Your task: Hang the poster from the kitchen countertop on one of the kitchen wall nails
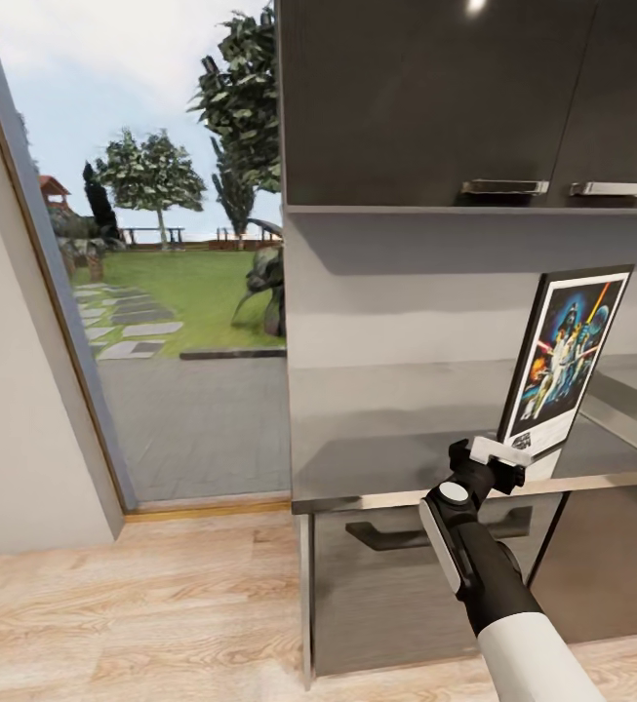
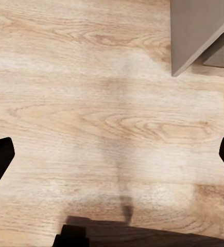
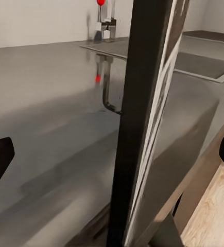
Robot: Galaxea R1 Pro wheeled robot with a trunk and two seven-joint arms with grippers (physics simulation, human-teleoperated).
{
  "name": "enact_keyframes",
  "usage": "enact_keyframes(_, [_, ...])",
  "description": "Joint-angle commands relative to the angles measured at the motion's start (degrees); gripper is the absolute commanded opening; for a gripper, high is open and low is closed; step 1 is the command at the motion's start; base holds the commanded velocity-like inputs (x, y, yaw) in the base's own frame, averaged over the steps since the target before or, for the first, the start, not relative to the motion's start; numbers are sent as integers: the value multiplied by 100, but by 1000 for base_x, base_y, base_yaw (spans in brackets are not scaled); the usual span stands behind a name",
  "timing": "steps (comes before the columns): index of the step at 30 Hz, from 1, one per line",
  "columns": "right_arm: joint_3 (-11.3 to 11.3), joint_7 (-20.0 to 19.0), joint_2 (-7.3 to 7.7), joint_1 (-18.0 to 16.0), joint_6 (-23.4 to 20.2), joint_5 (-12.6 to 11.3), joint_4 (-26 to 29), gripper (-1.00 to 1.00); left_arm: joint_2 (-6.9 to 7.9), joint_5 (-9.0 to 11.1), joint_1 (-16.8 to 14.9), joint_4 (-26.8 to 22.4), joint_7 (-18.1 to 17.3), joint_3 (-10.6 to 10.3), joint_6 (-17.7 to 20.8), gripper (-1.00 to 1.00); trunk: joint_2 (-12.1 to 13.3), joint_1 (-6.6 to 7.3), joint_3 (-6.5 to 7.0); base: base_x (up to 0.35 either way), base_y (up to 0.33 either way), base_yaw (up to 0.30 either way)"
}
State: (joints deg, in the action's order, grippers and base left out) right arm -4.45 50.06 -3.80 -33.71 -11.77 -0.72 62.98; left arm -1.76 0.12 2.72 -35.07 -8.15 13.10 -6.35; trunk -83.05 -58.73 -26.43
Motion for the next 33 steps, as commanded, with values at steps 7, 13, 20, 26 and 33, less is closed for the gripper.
enact_keyframes(7, [-12,30,2,-4,-45,-7,4,100,-8,3,1,-9,-55,43,-4,100,-3,0,-5,0,-34,0])
enact_keyframes(13, [-12,30,2,-4,-41,-7,4,100,-7,1,1,-9,-55,43,-3,100,-3,0,-5,0,-5,0])
enact_keyframes(20, [-12,30,2,-4,-41,-7,4,100,-8,0,1,-9,-55,43,-1,100,-3,0,-5,1,-1,0])
enact_keyframes(26, [-12,30,2,-4,-43,-7,4,100,-7,-1,1,-9,-55,43,-3,100,-3,0,-5,48,-41,0])
enact_keyframes(33, [-7,36,2,-4,-44,-7,6,100,-7,-2,1,-9,-55,43,-6,100,-3,0,-5,9,-8,0])
